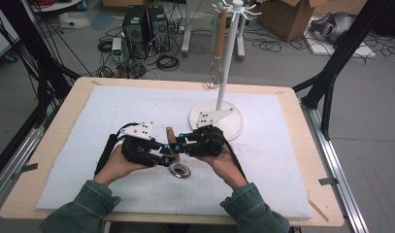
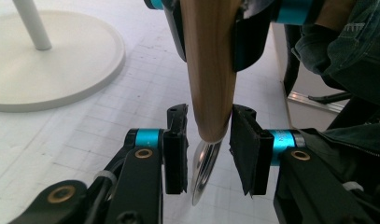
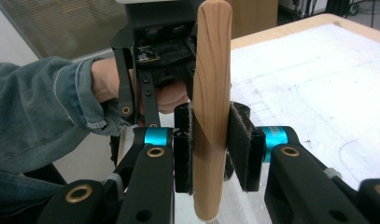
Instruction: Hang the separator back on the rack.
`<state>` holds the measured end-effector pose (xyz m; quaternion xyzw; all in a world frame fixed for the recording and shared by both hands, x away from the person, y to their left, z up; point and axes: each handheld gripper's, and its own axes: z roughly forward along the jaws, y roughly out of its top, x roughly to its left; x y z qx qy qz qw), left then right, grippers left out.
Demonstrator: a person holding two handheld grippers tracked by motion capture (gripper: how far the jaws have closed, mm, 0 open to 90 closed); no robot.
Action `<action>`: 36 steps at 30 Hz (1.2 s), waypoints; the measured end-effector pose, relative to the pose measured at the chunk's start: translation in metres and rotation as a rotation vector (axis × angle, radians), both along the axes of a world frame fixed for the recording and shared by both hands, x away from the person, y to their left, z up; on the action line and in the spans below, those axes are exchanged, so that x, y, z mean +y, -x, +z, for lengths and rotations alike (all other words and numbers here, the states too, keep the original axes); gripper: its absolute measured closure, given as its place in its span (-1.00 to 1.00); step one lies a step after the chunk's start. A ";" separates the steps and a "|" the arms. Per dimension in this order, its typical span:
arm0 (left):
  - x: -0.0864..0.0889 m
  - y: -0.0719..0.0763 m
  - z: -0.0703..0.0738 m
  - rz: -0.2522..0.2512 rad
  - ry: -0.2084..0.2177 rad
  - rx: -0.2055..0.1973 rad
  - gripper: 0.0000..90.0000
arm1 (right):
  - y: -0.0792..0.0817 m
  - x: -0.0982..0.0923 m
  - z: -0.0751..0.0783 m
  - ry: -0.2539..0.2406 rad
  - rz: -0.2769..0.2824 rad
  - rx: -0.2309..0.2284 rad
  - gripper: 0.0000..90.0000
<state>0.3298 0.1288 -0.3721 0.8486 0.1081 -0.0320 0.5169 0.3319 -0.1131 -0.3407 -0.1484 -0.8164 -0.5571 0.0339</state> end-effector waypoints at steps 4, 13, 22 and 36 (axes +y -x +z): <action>-0.003 0.000 -0.002 -0.006 0.011 0.004 0.56 | 0.002 -0.002 -0.002 -0.002 -0.006 -0.015 0.62; -0.009 0.000 -0.005 0.017 -0.034 -0.015 0.60 | 0.010 -0.009 -0.012 -0.018 -0.059 -0.053 0.57; -0.014 0.000 -0.008 0.007 -0.025 -0.012 0.61 | 0.011 -0.007 -0.021 0.004 -0.062 -0.066 0.55; -0.002 0.005 0.001 0.050 0.006 -0.041 0.41 | 0.008 -0.015 -0.028 -0.033 -0.030 -0.037 0.61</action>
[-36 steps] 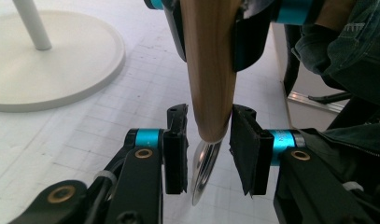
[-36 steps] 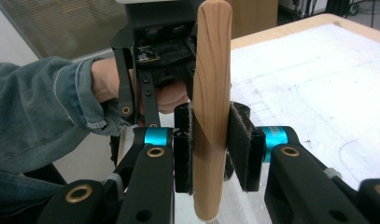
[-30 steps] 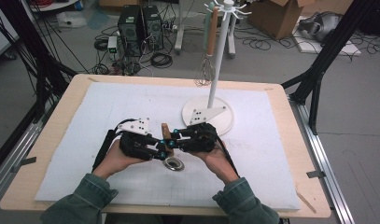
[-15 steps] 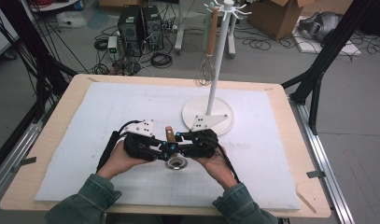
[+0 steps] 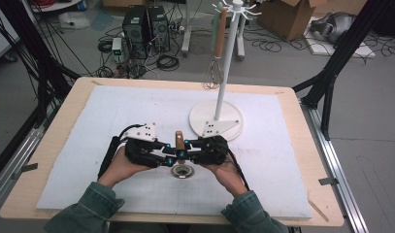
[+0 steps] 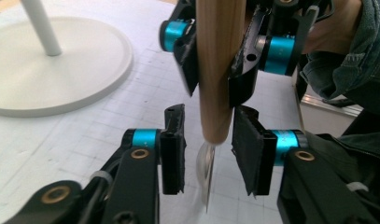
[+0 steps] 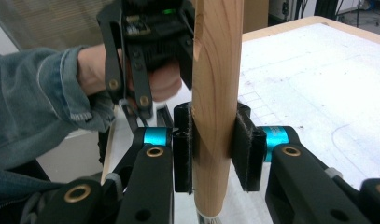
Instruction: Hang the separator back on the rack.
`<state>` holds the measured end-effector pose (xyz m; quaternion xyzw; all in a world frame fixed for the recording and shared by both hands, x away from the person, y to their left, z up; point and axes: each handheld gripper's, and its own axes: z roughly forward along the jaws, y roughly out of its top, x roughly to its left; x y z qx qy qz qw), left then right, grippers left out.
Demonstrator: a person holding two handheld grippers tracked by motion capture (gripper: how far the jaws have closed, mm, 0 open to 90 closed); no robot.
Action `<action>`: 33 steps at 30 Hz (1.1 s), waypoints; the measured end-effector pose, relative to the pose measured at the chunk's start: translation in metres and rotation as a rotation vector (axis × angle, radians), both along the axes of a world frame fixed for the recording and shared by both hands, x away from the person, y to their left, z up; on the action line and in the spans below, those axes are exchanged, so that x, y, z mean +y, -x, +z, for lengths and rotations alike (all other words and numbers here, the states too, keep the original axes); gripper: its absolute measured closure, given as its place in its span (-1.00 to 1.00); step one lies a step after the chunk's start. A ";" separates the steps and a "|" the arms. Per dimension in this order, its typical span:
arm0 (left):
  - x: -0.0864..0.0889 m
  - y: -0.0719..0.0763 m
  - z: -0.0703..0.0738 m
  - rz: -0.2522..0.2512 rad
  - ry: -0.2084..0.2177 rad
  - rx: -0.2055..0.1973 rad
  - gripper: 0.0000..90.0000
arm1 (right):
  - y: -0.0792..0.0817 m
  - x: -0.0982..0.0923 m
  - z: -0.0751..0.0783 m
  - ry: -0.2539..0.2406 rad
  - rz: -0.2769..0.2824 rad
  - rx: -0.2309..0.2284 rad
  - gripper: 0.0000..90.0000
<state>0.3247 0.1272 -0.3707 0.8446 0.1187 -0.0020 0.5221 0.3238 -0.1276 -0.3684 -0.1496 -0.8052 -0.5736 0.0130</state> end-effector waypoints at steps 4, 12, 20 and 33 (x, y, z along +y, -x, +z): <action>0.009 0.003 0.004 0.017 0.019 -0.010 0.29 | -0.002 -0.005 0.001 0.000 -0.005 0.006 0.61; 0.035 0.009 -0.001 0.064 -0.018 -0.023 0.06 | -0.010 -0.032 0.016 -0.010 -0.023 0.018 0.61; 0.056 0.013 -0.008 0.125 -0.042 -0.032 -0.19 | -0.024 -0.065 0.036 -0.010 -0.063 0.016 0.61; 0.077 0.015 -0.015 0.221 -0.048 -0.042 -0.43 | -0.043 -0.095 0.064 0.013 -0.114 -0.003 0.61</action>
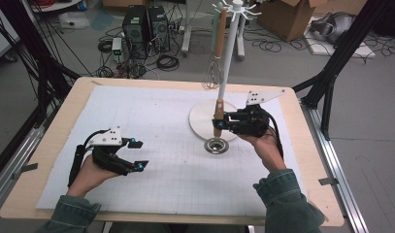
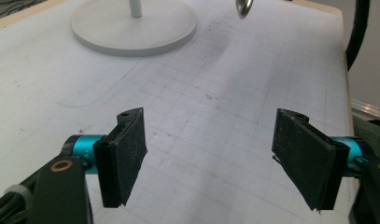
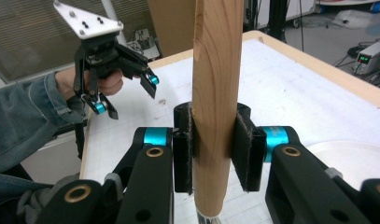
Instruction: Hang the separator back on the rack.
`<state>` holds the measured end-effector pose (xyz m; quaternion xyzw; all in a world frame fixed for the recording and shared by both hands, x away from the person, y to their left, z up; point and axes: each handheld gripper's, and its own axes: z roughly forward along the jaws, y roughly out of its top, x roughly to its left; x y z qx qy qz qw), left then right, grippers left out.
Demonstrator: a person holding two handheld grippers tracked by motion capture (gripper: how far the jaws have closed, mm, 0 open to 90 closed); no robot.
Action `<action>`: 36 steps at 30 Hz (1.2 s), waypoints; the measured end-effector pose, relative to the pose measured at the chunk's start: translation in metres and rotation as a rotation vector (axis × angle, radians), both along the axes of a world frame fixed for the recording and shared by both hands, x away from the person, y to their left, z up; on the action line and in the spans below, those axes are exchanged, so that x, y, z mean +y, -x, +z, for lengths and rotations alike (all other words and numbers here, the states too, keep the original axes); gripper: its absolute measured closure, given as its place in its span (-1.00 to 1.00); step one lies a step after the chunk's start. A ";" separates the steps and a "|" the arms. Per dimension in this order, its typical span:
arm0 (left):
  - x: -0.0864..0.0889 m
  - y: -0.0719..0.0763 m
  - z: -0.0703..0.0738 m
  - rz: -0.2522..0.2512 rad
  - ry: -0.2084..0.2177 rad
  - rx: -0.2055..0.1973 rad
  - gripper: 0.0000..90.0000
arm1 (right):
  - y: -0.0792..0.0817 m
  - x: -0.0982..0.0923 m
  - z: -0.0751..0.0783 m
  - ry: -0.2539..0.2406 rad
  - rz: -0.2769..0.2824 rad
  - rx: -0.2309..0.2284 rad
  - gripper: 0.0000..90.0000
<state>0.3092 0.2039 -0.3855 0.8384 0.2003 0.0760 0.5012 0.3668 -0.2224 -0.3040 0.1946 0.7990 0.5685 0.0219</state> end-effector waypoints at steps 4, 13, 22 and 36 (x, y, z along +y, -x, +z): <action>0.006 0.000 -0.001 0.015 0.000 0.002 -0.48 | -0.005 -0.007 0.009 -0.005 -0.021 -0.010 0.61; 0.014 -0.001 -0.002 0.059 -0.012 0.002 -0.60 | -0.017 -0.017 0.028 0.004 -0.051 -0.019 0.61; 0.023 0.000 -0.001 0.091 -0.009 -0.005 -0.69 | -0.024 -0.020 0.048 -0.001 -0.064 -0.037 0.61; 0.028 -0.001 0.000 0.110 -0.010 -0.004 -0.75 | -0.033 -0.021 0.070 -0.005 -0.074 -0.061 0.61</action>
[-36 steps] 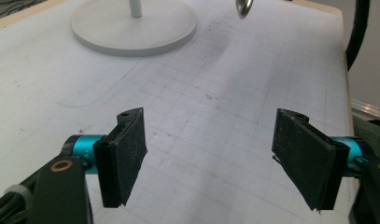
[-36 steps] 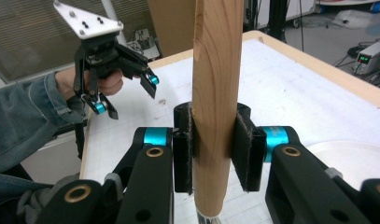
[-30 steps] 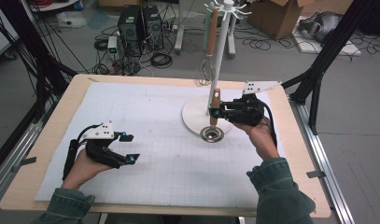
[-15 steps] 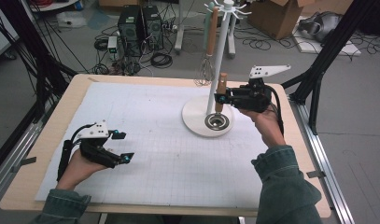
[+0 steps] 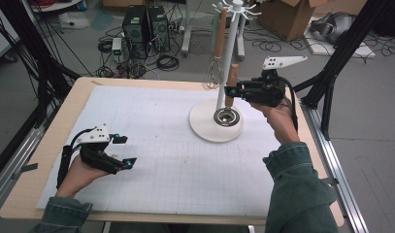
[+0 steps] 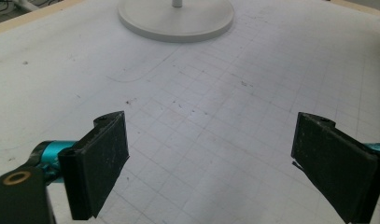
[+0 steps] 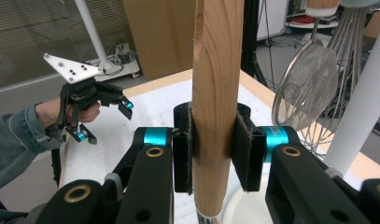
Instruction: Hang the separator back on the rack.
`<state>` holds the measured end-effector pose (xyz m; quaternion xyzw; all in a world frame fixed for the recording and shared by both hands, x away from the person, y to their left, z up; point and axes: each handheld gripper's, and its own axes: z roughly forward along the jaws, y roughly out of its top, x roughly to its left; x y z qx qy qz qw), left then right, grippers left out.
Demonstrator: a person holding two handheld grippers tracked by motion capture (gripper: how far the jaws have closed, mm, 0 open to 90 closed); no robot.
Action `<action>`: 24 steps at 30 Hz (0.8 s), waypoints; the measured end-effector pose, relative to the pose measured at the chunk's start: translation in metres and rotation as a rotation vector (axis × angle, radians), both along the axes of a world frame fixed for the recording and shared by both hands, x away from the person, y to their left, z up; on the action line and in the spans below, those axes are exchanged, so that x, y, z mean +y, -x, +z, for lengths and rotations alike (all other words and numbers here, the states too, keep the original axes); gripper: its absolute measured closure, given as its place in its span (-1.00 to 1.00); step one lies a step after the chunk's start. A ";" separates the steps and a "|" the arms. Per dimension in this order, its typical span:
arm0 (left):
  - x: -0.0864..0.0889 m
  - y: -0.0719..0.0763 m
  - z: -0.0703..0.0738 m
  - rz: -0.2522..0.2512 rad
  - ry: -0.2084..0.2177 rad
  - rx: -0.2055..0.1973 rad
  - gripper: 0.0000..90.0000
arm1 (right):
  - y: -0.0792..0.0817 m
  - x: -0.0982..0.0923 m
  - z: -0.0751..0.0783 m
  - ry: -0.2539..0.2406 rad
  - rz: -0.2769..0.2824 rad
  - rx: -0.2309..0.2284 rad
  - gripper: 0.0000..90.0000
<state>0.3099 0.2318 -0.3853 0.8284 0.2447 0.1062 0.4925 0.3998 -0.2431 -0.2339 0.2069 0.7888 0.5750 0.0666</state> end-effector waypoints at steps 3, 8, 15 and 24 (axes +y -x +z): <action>0.000 0.000 0.001 0.002 0.002 -0.003 -0.75 | -0.002 0.000 0.003 0.001 -0.002 0.003 0.61; 0.002 0.000 0.001 0.005 0.005 -0.004 -0.76 | -0.004 -0.001 0.008 -0.004 -0.007 0.000 0.61; 0.003 0.001 0.002 0.009 0.005 -0.002 -0.77 | -0.007 0.000 0.017 0.001 -0.009 -0.014 0.61; 0.006 0.000 0.002 0.024 0.008 -0.005 -0.78 | -0.011 0.001 0.027 0.003 -0.014 -0.024 0.61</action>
